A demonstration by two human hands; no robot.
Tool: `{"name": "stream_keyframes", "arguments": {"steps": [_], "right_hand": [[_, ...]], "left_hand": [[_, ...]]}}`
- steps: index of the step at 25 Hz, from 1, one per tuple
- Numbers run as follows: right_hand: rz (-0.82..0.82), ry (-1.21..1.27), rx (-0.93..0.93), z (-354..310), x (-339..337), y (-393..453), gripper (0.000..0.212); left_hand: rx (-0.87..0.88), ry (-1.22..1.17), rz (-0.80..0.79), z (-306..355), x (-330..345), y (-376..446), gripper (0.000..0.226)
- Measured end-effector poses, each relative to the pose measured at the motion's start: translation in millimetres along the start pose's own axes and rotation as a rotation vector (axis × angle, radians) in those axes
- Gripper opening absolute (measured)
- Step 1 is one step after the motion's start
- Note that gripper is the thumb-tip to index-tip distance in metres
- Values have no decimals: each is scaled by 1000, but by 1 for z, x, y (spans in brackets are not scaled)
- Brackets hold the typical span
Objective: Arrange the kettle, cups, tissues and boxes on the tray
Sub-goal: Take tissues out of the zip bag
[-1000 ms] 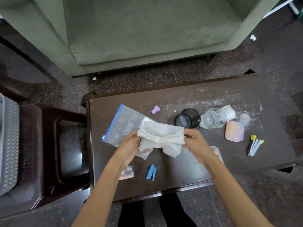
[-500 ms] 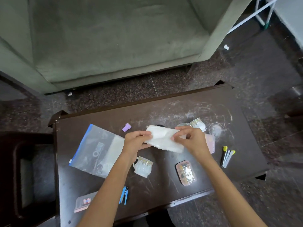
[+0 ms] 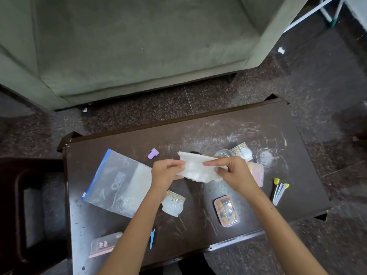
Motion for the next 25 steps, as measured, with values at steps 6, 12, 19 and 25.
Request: {"name": "stream_keyframes", "arguments": {"steps": [6,12,19,25], "right_hand": [[137,-562,-110,-9,12,7,38],[-103,-727,-77,-7,42,40,39],[-102,-824,-88,-10,43,37,49],[-90,-898,-76,-4,49,44,34]], "left_hand": [[165,244,82,-2,-2,-2,11],[193,266,111,-6,-3,-3,13],[189,262,103,-17,-3,-5,15],[217,285,118,-21,-4,-8,17]]}}
Point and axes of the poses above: each hand's wrist, its own y-axis towards the middle knuckle, its own x-axis out of the palm, z = x × y, the point moved 1 cm from there along y, towards the middle knuckle, and after that the axes turned 4 degrees about -x, right-handed, at the moved point
